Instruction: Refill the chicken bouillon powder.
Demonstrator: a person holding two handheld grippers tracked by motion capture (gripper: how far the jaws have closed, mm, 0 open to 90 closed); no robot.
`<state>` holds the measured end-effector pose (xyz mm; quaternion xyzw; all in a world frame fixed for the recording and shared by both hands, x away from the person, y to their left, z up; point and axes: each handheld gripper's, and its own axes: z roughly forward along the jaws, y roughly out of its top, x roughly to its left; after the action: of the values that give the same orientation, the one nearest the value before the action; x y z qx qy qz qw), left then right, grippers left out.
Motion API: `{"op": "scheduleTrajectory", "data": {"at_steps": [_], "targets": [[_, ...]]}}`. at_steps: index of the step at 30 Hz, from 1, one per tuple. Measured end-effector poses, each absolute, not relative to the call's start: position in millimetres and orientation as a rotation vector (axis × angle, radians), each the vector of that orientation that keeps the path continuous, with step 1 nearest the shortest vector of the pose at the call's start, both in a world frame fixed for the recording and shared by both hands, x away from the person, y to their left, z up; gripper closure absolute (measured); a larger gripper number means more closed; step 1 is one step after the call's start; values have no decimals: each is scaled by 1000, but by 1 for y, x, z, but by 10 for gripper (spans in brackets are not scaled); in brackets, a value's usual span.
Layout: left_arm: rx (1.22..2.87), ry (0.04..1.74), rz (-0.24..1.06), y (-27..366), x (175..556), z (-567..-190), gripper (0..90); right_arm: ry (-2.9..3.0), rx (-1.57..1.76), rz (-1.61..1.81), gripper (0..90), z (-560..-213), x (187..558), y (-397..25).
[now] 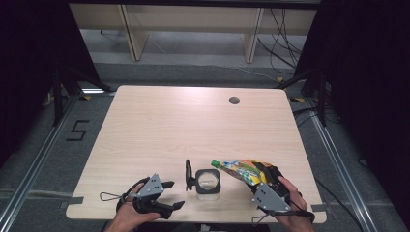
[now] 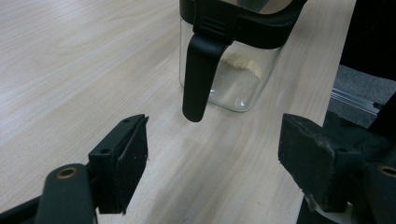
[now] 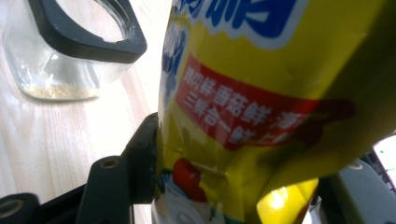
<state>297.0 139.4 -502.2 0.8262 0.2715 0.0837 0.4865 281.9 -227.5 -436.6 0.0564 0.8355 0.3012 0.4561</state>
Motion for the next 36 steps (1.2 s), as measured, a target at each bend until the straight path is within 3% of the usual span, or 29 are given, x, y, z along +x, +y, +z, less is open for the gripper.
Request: {"op": "scheduleTrajectory", "data": {"at_steps": [23,34,36], "targets": [[2027,636,229,141,299,-501,227,2043,-71,434,419,-432,272,-218],[2025,637,234,140,299,-502,229,1949,-413,193,423,-432,275,-199],[2030,631,236,141,299,-501,228,1983,-300,222,424,-440,272,-200]]}}
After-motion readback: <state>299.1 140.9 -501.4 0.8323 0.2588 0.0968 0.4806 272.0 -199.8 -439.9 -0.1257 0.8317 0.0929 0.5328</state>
